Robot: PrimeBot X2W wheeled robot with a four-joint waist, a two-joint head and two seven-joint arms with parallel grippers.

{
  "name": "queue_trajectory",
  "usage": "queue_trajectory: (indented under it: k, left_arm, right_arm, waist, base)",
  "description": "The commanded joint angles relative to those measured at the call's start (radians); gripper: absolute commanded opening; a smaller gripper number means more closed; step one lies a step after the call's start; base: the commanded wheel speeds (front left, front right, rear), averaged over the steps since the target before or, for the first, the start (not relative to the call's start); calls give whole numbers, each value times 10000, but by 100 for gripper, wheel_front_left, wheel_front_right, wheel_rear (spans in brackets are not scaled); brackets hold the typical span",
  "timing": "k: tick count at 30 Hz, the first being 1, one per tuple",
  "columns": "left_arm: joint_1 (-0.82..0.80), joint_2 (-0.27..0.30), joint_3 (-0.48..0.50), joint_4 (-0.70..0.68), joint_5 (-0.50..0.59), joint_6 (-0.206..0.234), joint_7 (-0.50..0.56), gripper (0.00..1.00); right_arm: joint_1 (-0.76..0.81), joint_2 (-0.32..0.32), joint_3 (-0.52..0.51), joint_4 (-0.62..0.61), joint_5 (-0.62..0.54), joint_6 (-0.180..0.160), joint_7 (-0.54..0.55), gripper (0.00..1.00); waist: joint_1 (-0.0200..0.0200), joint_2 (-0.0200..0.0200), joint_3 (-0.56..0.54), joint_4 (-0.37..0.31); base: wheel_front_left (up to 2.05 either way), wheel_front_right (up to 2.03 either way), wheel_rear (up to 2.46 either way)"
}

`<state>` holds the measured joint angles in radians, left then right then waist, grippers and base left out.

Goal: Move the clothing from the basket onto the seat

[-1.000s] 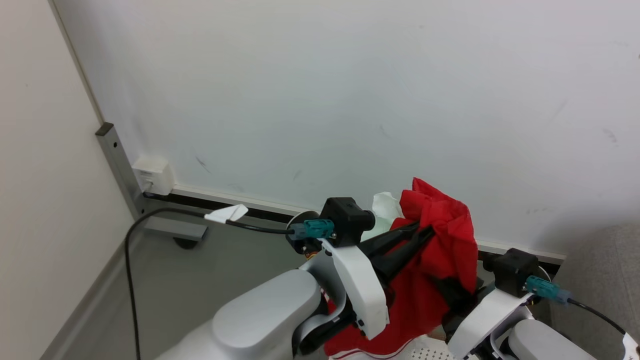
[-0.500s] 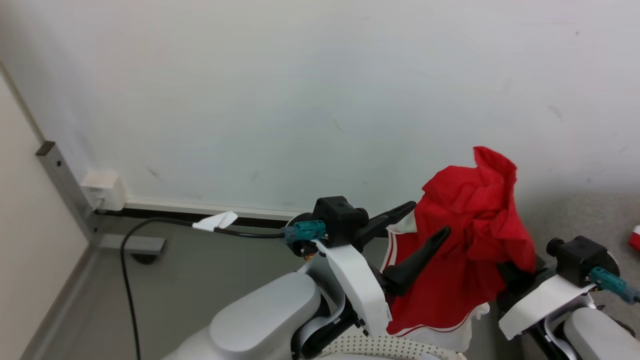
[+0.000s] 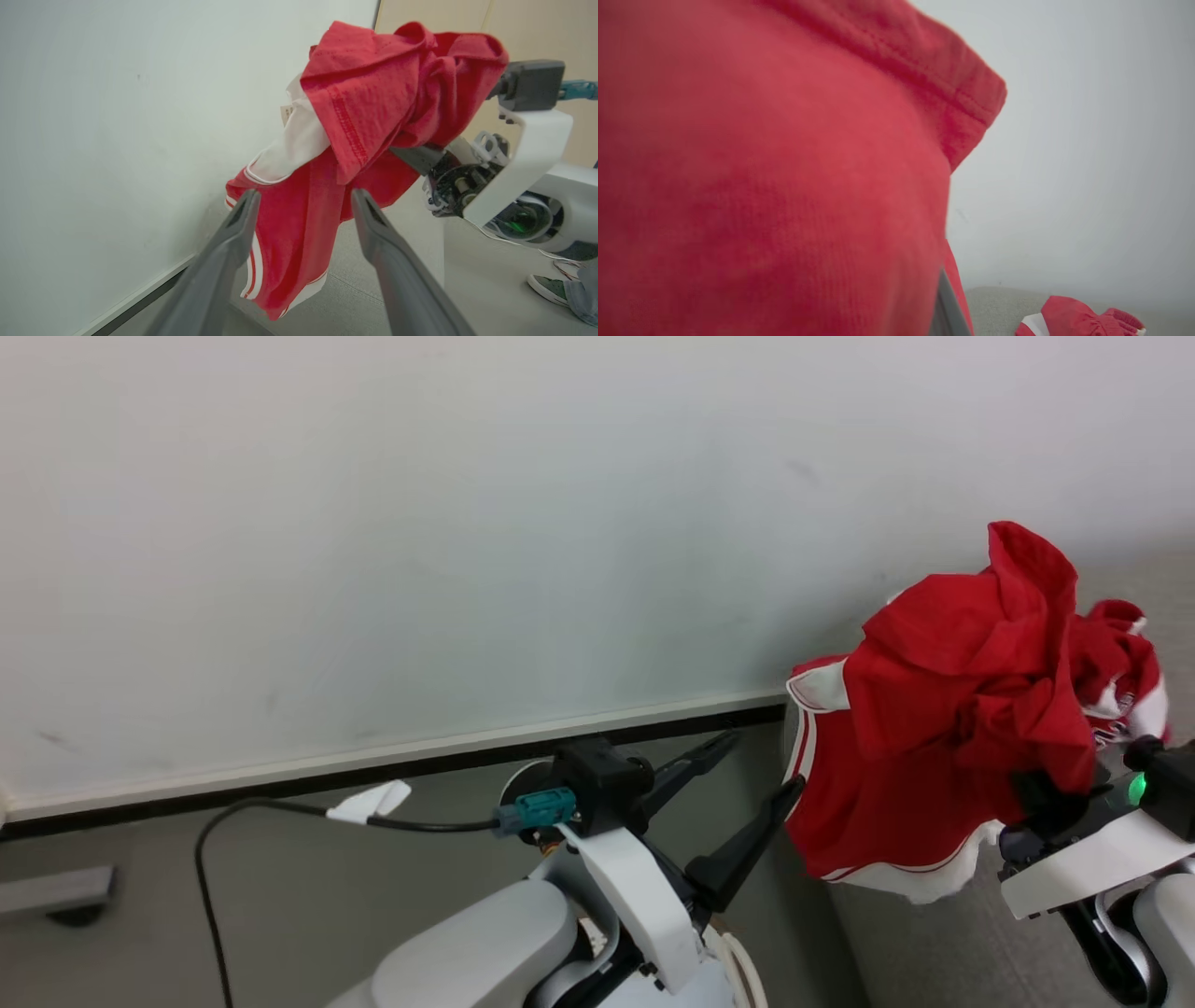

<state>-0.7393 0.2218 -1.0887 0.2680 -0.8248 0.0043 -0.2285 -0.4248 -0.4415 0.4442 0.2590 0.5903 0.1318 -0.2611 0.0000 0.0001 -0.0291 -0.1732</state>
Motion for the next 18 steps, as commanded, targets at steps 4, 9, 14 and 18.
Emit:
queue_trajectory:
  k: [4,9,14,18]
  left_arm:
    - [403,51,-46,126,326,124,-217,100]
    - [660,92,63,220,528,155,-300,100]
    - [811,93,197,234,779,78,-361,100]
    - [801,108,235,191,927,-35,-359,100]
  right_arm:
    - [182,35,-208,-349,-63,-23,-34,0]
    - [195,160,-377,-589,64,-23,-34,0]
    - [59,147,-475,-789,291,-23,-33,0]
    - [-521,-127,-662,-882,568,-23,29,0]
  waist:
    - [0,-1,401,-1379]
    - [0,-1,560,-2020]
    - [0,-1,719,-2313]
    - [0,-1,1034,-2333]
  base:
    - [0,0,0]
    - [0,0,0]
    - [0,0,0]
    - [0,0,0]
